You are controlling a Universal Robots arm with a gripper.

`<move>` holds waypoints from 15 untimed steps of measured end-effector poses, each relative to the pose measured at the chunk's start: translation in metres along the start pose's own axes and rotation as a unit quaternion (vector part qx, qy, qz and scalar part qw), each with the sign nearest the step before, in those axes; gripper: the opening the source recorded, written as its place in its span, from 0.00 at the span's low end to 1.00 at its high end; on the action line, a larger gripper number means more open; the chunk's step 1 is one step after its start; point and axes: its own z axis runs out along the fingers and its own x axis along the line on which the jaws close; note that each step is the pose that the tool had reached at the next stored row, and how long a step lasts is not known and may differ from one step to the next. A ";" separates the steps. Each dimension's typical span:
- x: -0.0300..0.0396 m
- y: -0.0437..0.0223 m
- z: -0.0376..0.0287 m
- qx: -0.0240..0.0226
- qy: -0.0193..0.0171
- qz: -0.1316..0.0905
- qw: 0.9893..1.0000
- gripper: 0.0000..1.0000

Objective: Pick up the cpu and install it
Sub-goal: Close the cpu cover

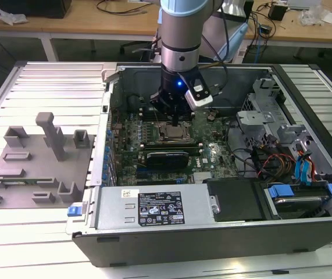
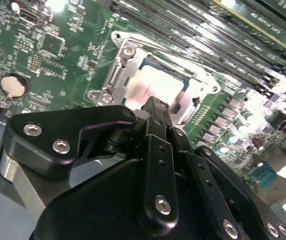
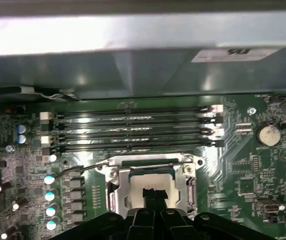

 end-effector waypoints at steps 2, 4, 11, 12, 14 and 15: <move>0.0041 -0.0030 0.0004 0.000 0.000 0.000 1.000 0.11; 0.0086 -0.0057 0.0015 0.000 0.000 0.000 1.000 0.11; 0.0123 -0.0066 0.0031 0.000 0.000 0.000 1.000 0.11; 0.0123 -0.0066 0.0031 0.000 0.000 0.000 1.000 0.11; 0.0127 -0.0066 0.0031 0.000 0.000 0.000 1.000 0.11; 0.0133 -0.0066 0.0032 0.000 0.000 0.000 1.000 0.11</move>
